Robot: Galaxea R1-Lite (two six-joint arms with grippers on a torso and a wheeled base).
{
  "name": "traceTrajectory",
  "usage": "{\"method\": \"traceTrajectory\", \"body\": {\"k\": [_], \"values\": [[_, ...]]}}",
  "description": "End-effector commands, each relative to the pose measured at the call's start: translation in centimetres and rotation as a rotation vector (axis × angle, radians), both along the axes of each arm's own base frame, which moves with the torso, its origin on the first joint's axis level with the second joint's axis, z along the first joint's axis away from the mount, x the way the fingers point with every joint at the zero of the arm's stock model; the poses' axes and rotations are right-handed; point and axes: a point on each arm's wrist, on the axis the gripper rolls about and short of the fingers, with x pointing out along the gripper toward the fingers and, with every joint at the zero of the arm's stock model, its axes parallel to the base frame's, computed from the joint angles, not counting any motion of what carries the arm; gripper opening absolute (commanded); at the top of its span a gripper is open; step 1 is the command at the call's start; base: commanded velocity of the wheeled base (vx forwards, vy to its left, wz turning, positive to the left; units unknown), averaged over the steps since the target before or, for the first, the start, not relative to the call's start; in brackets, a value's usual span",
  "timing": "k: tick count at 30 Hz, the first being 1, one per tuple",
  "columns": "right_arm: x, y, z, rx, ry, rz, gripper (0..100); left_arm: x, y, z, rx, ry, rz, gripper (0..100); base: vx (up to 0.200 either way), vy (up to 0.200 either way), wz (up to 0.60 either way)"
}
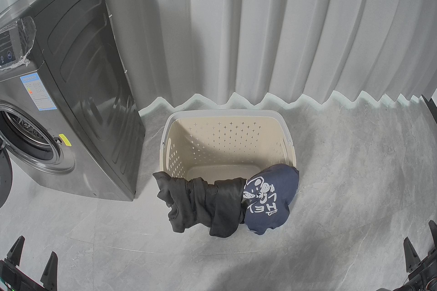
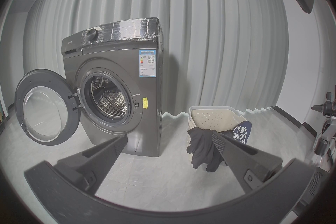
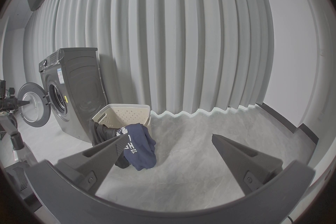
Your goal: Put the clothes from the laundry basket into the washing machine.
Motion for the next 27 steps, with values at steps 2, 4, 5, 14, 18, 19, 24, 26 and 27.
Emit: {"method": "traceTrajectory", "body": {"k": [2,4,5,14,18,19,24,26,27], "values": [[0.0,0.0,-0.5,0.003,0.0,0.0,100,0.0,0.0,-0.4,0.0,0.003,0.0,100,0.0,0.0,0.0],[0.0,0.0,-0.3,0.002,-0.014,-0.005,100,0.0,0.0,-0.4,0.0,0.003,0.0,100,0.0,0.0,0.0],[-0.1,0.0,-0.1,-0.001,-0.023,0.001,100,0.0,0.0,-0.4,0.0,0.003,0.0,100,0.0,0.0,0.0],[1.8,0.1,5.4,0.036,0.113,0.123,100,0.0,0.0,-0.4,0.0,0.003,0.0,100,0.0,0.0,0.0],[4.9,0.5,5.6,0.112,0.281,0.142,100,0.0,0.0,-0.4,0.0,0.003,0.002,100,0.0,0.0,0.0],[5.6,0.6,5.6,0.125,0.315,0.141,100,0.0,0.0,-0.4,0.0,0.003,0.002,100,0.0,0.0,0.0],[8.7,1.0,4.7,0.134,0.455,0.137,100,0.0,0.0,-0.4,0.0,0.003,0.0,100,0.0,0.0,0.0],[8.9,1.1,4.4,0.128,0.466,0.143,100,0.0,0.0,-0.4,0.0,0.003,0.0,100,0.0,0.0,0.0],[9.3,1.4,4.0,0.115,0.48,0.177,100,0.0,0.0,-0.4,0.0,0.003,0.0,100,0.0,0.0,0.0]]}}
